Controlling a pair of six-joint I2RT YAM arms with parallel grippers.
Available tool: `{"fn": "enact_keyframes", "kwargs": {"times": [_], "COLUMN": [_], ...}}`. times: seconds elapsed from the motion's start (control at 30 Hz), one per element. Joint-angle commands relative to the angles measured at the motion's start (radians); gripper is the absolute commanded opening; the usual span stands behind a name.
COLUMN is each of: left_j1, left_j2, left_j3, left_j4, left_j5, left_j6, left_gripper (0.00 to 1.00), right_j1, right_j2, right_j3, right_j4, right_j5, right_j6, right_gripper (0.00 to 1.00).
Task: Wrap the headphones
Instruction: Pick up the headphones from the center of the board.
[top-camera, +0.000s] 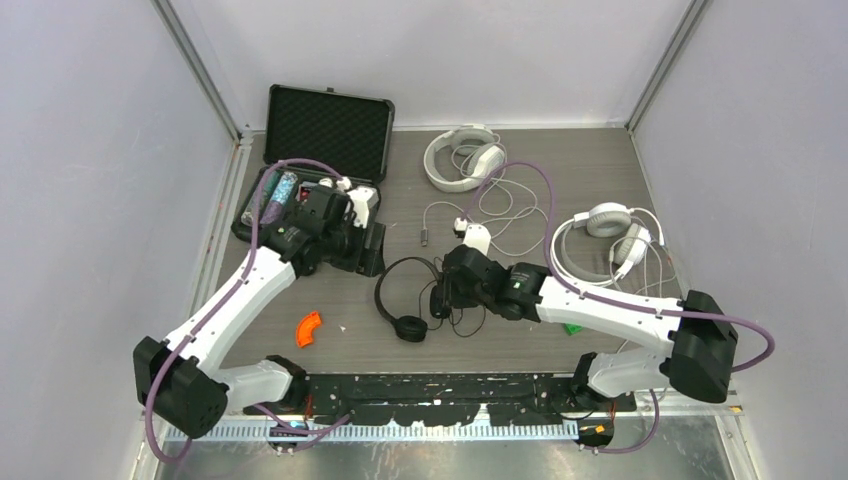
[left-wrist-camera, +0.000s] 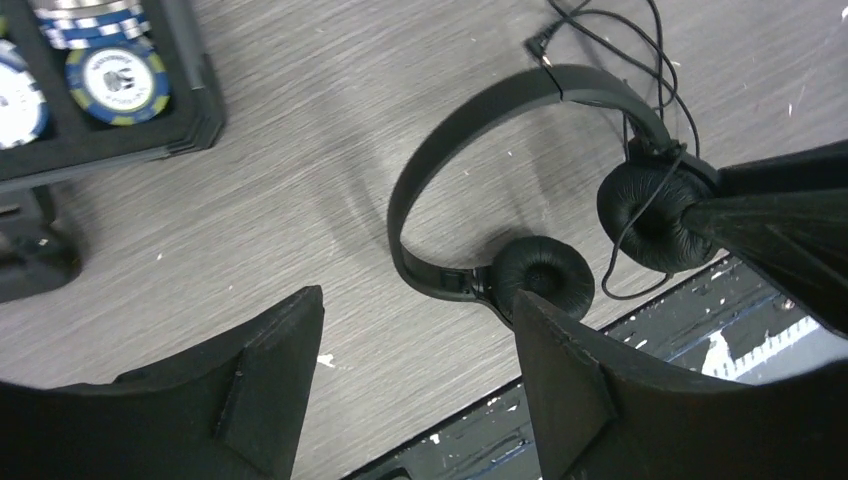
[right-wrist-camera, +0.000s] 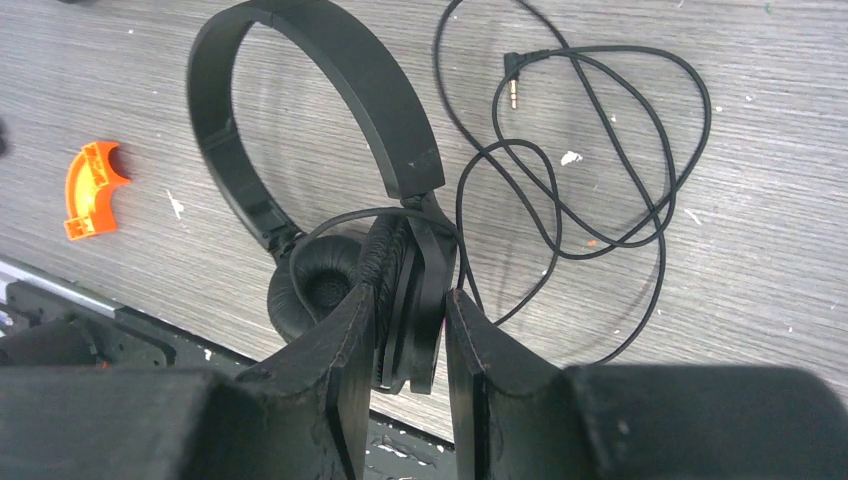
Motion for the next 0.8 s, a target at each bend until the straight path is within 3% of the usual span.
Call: {"fn": "enact_keyframes", "kwargs": {"times": [0.0,0.2,0.53,0.77], "left_j1": [-0.018,-0.056,-0.102,-0.102], "left_j2": [-0.033,-0.058,0.115,0.229], "left_j3": [-0.076,-0.155,-0.168,-0.139], "left_j4": [0.140,0.234,0.342,0.346], "left_j5": [0.130,0.049,-0.101,-0.086], "left_j6": [0.079,0.120,0.168,0.181], "left_gripper": [0.70,0.69,0.70,0.66], "right_j1": [0.005,0.006,0.006,0.006], "right_j2": [-0.056,-0.076,-0.048,-0.062], "right_j3": [-0.017,-0.048,-0.053,-0.076], "right_j4": [0.113,0.140,0.163,0.181], "right_j5": [-0.012,-0.024,-0.053,-0.069], "right_j6": [-0.032,-0.010,-0.019,-0.019], "right_gripper": [0.26,0.25,0.25,0.25]}}
